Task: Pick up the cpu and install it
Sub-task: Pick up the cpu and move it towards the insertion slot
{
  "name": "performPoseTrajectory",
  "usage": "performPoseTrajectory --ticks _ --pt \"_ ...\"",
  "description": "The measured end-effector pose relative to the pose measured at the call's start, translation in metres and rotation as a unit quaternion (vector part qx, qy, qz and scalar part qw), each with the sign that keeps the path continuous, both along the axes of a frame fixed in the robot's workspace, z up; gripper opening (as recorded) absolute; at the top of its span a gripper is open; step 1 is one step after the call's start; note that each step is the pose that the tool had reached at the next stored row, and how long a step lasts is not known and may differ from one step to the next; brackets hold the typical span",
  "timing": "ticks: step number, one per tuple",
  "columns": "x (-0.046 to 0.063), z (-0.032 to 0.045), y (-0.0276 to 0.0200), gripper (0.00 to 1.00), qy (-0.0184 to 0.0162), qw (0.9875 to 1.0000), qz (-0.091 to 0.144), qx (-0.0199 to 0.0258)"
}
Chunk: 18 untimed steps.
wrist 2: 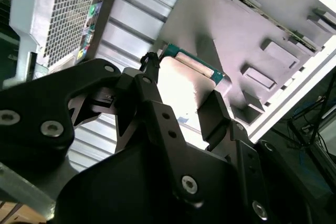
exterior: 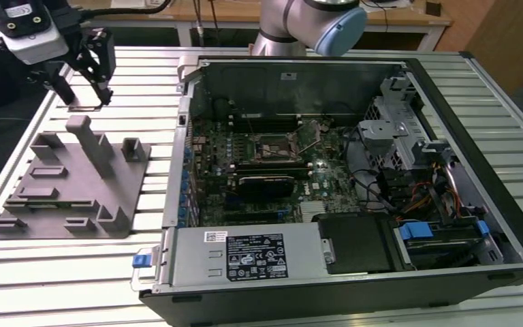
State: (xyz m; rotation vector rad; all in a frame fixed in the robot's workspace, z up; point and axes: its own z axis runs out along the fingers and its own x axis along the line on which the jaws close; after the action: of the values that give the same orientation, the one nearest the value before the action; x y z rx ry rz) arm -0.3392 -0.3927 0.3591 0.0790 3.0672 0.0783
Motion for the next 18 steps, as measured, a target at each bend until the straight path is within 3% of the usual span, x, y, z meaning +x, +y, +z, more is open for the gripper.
performPoseTrajectory --ticks 18 --pt "0.073 0.0 0.0 0.54 0.0027 1.0 0.0 0.0"
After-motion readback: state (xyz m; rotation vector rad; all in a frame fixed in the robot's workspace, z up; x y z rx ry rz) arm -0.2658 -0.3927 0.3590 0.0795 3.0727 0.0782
